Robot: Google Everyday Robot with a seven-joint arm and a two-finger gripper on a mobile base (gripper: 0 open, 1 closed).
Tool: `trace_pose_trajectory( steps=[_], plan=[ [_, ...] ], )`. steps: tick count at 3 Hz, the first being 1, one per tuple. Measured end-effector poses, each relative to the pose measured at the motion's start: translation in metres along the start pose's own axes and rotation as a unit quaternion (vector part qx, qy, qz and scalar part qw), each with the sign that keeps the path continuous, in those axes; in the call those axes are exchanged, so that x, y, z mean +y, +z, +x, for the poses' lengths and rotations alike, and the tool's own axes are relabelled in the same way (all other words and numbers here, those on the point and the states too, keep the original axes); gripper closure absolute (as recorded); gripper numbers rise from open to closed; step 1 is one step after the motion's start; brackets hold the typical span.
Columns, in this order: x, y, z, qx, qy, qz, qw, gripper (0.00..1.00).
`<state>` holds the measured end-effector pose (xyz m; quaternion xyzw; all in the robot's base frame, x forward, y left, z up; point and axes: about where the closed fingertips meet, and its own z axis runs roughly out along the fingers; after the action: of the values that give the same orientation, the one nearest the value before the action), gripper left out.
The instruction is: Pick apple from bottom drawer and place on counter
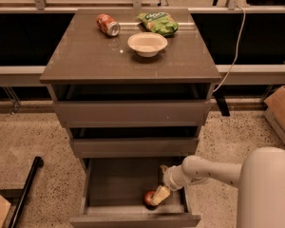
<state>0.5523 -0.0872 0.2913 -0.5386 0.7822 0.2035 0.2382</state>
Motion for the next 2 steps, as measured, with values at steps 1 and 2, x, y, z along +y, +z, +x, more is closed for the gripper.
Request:
trace_pose_trajectory(
  steps=[1, 2],
  plan=[
    [-0.004, 0.040, 0.024, -0.016, 0.045, 0.001, 0.9989, 0.00],
    [-0.015, 0.063, 0.038, -0.037, 0.078, 0.007, 0.9962, 0.00]
  ],
)
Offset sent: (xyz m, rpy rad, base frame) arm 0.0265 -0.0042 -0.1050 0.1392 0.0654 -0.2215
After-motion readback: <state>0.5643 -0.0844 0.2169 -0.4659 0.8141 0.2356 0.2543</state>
